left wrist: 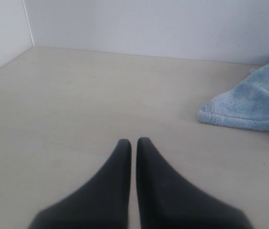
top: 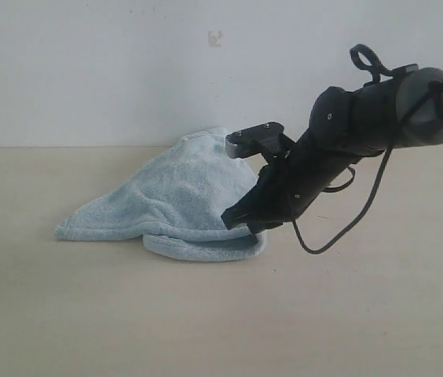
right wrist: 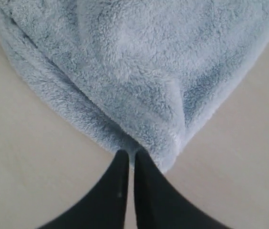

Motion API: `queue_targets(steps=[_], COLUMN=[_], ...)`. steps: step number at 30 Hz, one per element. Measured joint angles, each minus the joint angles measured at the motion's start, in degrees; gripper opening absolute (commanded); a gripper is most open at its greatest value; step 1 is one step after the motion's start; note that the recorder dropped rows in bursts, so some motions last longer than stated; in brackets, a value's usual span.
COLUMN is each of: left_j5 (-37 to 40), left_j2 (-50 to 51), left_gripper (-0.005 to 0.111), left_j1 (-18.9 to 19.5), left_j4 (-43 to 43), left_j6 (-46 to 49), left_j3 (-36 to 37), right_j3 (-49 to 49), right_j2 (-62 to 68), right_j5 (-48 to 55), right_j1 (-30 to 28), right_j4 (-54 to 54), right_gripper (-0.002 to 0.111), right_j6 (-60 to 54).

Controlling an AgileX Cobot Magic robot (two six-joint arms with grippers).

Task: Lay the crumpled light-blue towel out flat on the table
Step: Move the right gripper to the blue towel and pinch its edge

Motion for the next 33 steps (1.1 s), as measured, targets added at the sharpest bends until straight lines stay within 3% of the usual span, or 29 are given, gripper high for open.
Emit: queue_targets(steps=[3,5,9,12,17,24,33], left_j5=[0.00,0.00,0.00,0.00,0.00,0.00,0.00], left_j2=[0.00,0.00,0.00,0.00,0.00,0.00,0.00], left_gripper=[0.004,0.004,0.004,0.004,0.004,0.004,0.004], left_j1=[0.00,0.00,0.00,0.00,0.00,0.00,0.00], left_j4=[0.00,0.00,0.00,0.00,0.00,0.00,0.00], left_j6=[0.00,0.00,0.00,0.00,0.00,0.00,0.00], left_j3=[0.00,0.00,0.00,0.00,0.00,0.00,0.00], right_j3=[0.00,0.00,0.00,0.00,0.00,-0.10,-0.71], right_j2=[1.01,1.80,3.66,5.54,6.96,6.62,5.28], right_j5=[-0.64,-0.93,-2.17,-3.71,-4.80,-1.27,17.55], right_j1=[0.00,0.00,0.00,0.00,0.00,0.00,0.00], right_j4=[0.00,0.00,-0.10,-0.32,-0.45,-2.63,-19.06], right_gripper=[0.055,0.062,0.055,0.042,0.000,0.000,0.000], right_j6=[-1.60,-2.36,-3.03,-3.15,-3.15,-3.15,7.57])
